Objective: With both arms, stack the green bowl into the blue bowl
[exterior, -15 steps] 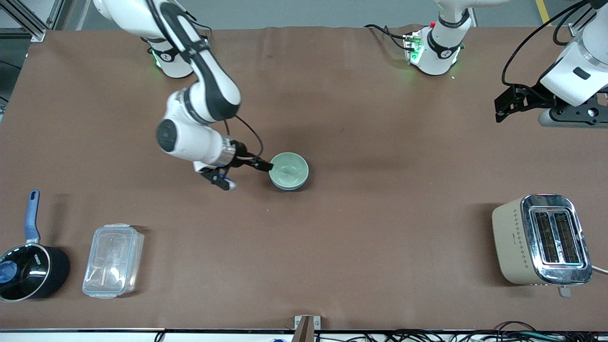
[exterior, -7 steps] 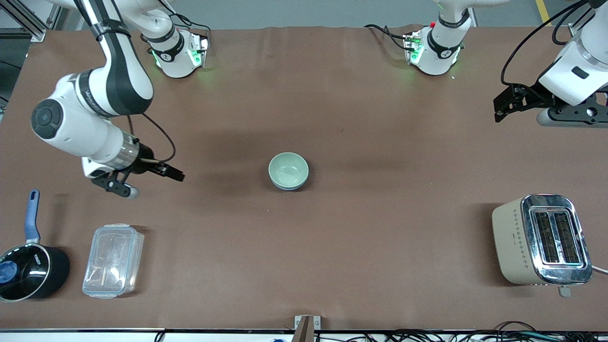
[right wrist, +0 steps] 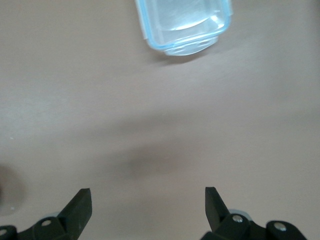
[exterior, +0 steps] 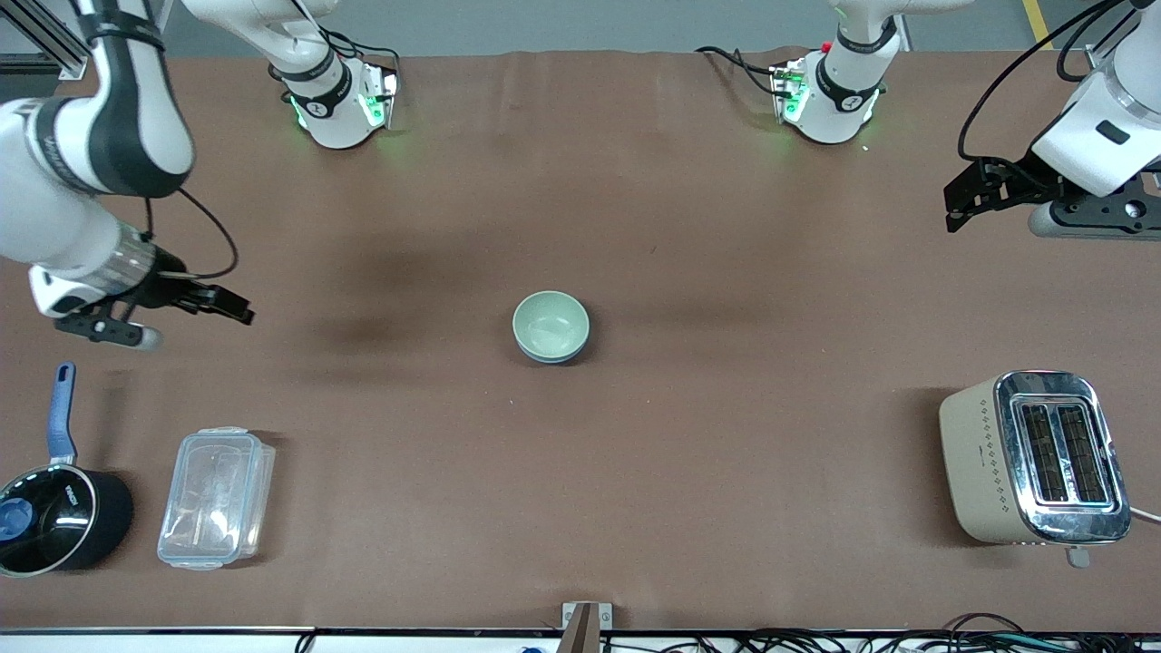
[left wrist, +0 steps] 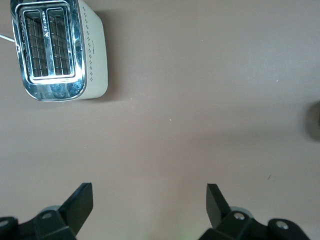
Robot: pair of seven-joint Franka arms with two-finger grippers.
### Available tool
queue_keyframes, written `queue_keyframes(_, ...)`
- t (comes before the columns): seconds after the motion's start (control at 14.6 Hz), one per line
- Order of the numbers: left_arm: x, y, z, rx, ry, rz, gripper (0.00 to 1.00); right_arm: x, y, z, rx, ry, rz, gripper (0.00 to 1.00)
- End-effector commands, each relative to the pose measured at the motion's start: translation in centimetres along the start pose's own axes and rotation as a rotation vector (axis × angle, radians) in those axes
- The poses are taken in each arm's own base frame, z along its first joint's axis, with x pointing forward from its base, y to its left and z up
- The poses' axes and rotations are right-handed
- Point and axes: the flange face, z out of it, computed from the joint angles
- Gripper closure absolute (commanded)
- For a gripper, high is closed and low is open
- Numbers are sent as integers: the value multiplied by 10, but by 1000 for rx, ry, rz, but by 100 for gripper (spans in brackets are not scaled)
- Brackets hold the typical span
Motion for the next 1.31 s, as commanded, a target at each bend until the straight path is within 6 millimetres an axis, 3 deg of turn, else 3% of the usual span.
queue_keyframes(0.0, -3, 1, -8, 8, 9, 18, 0, -1, 17, -34, -9, -2, -38, 0)
queue_keyframes(0.21, -3, 1, -8, 5, 10, 16, 0, -6, 18, -95, 0, 30, -85, 0)
queue_keyframes(0.55, -4, 2, -9, 1, 10, 17, 0, -28, 2, -167, -34, 7, -134, 0)
queue_keyframes(0.62, -4, 2, -9, 1, 10, 17, 0, -32, -11, -179, -53, 3, -163, 0)
queue_keyframes(0.82, -4, 4, -8, -1, 7, 20, 0, -25, -14, -229, -114, 66, -177, 0)
queue_keyframes(0.96, -4, 5, -8, -2, 3, 21, 0, -9, -16, -236, -118, 47, -170, 0)
queue_keyframes(1.24, -4, 6, -8, -19, 2, 24, 0, -11, -21, -232, -119, 11, -183, 0)
